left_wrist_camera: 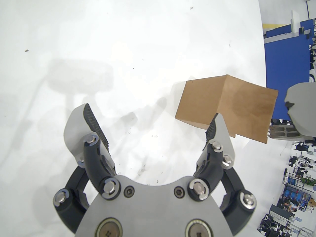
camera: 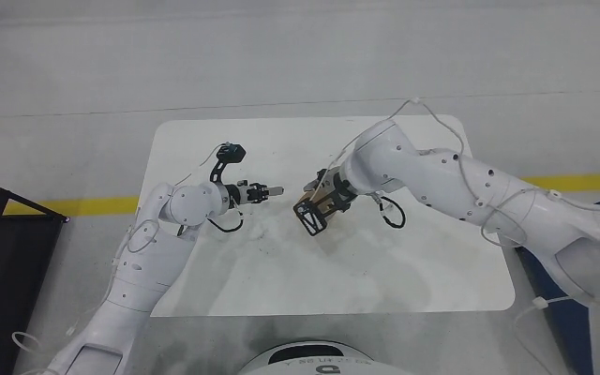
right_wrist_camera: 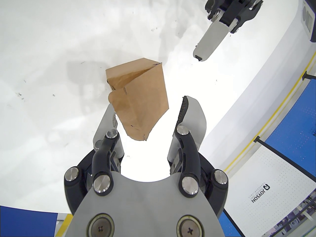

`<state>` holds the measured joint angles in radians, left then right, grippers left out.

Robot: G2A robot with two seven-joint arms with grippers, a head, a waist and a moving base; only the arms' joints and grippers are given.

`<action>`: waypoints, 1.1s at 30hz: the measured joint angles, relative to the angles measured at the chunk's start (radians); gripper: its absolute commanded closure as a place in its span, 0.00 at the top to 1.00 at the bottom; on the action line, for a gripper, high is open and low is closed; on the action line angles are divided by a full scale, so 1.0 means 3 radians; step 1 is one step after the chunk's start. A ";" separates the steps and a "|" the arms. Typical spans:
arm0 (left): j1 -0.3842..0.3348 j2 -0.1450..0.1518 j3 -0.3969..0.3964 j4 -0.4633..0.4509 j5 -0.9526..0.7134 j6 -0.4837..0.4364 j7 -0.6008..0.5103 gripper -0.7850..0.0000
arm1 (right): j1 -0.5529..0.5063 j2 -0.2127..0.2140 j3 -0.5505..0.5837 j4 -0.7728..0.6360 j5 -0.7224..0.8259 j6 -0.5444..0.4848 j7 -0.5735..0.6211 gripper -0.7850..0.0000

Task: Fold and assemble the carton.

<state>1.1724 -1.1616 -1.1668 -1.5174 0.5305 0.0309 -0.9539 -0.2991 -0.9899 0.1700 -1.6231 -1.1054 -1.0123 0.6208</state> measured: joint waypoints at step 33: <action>0.0000 0.0000 0.0000 0.0000 0.0000 0.0000 0.0000 1.00 | -0.0064 -0.0279 0.0000 0.0239 0.0062 0.0000 0.0309 0.58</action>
<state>1.1724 -1.1616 -1.1668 -1.5174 0.5305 0.0309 -0.9539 -0.3183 -1.0735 0.1700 -1.5515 -1.0869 -1.0123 0.7134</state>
